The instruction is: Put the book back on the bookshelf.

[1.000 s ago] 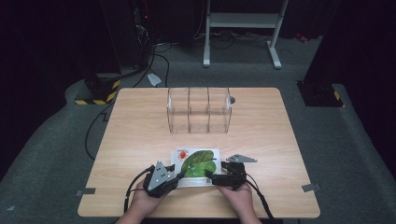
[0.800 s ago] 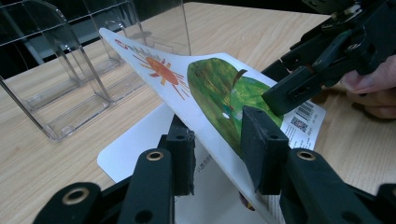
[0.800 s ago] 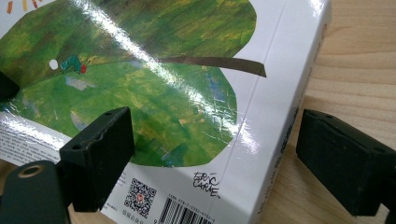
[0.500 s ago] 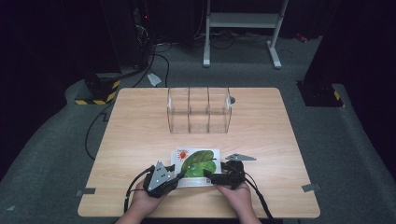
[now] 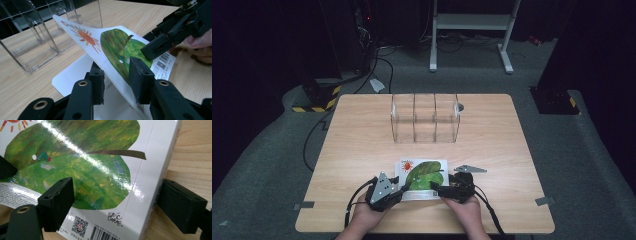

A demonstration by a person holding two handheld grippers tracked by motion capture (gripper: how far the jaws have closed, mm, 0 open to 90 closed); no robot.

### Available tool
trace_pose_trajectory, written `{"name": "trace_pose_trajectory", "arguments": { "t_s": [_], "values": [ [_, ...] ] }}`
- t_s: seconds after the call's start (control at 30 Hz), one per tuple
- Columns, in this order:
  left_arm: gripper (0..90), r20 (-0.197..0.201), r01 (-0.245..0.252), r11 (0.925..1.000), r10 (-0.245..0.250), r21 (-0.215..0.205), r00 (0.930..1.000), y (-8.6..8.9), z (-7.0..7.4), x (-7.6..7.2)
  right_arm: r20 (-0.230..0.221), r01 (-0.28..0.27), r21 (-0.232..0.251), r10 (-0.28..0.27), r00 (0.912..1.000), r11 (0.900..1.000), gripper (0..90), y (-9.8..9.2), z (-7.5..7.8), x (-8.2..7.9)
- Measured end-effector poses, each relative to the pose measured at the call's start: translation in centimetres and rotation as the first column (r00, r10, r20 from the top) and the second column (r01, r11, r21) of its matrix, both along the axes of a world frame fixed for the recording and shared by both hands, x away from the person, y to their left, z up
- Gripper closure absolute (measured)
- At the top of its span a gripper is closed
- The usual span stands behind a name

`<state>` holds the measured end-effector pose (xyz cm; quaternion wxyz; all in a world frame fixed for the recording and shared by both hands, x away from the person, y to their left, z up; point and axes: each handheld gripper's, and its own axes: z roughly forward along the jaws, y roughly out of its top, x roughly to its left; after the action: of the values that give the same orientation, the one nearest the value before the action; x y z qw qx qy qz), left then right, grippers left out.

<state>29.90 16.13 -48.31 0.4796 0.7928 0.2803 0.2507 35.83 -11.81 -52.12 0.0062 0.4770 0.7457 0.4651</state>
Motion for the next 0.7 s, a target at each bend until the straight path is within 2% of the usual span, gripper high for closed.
{"name": "trace_pose_trajectory", "arguments": {
  "t_s": [0.13, 0.7],
  "values": [
    [65.7, -0.017, -0.002, 1.0000, 0.002, 0.000, 0.9999, 0.06, -0.10, 0.13, 0.007, 0.009, -0.005, -0.009, 0.9999, 1.000, 18.6, -0.08, 0.01, -0.08],
    [67.0, -0.035, -0.006, 1.0000, 0.006, 0.003, 0.9994, 0.14, -0.41, 0.33, 0.057, 0.033, -0.031, -0.031, 0.9979, 0.999, 26.5, -0.30, 0.26, -0.50]
  ]
}}
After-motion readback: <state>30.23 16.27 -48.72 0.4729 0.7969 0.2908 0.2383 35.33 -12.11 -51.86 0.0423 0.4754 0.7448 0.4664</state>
